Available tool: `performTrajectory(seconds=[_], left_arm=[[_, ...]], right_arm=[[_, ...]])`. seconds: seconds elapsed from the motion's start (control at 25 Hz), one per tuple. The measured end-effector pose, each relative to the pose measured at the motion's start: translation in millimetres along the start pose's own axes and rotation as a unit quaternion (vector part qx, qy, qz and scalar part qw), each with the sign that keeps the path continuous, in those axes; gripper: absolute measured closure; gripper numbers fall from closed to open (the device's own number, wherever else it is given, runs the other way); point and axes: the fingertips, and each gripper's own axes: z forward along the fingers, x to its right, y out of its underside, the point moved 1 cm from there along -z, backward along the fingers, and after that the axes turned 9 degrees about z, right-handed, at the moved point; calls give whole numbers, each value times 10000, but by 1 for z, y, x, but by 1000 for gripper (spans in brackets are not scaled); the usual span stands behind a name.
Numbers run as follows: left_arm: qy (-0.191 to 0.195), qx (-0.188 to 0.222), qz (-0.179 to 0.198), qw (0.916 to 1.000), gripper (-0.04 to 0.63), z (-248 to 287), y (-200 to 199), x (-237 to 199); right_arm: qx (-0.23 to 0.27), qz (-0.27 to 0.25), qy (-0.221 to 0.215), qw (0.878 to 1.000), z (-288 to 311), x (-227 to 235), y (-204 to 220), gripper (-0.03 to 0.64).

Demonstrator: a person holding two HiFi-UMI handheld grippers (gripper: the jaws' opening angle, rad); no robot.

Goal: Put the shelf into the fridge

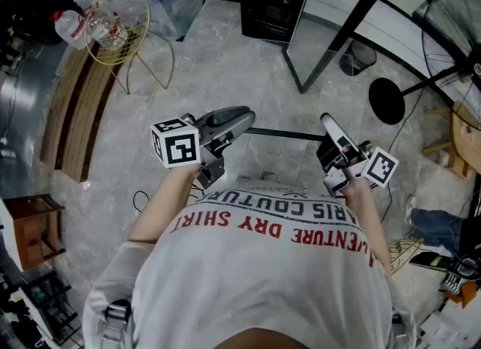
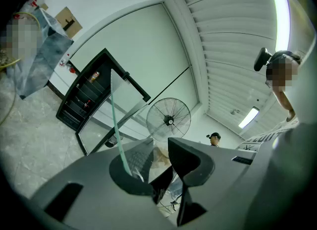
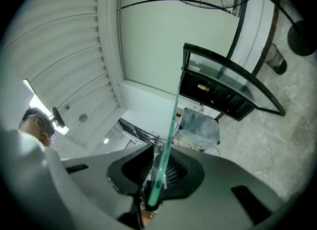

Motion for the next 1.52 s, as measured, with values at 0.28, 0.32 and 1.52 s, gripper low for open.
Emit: performTrajectory(seconds=[0.28, 0.32, 1.52], left_arm=[[54, -15, 26, 10000, 479, 3, -3, -5], [53, -32, 37, 10000, 479, 3, -3, -7], [-91, 55, 185, 9998, 477, -31, -37, -84]], right_arm=[[26, -15, 11, 10000, 3, 4, -1, 571], [35, -10, 11, 10000, 4, 5, -1, 571], [32, 17, -124, 9999, 95, 36, 2, 571]])
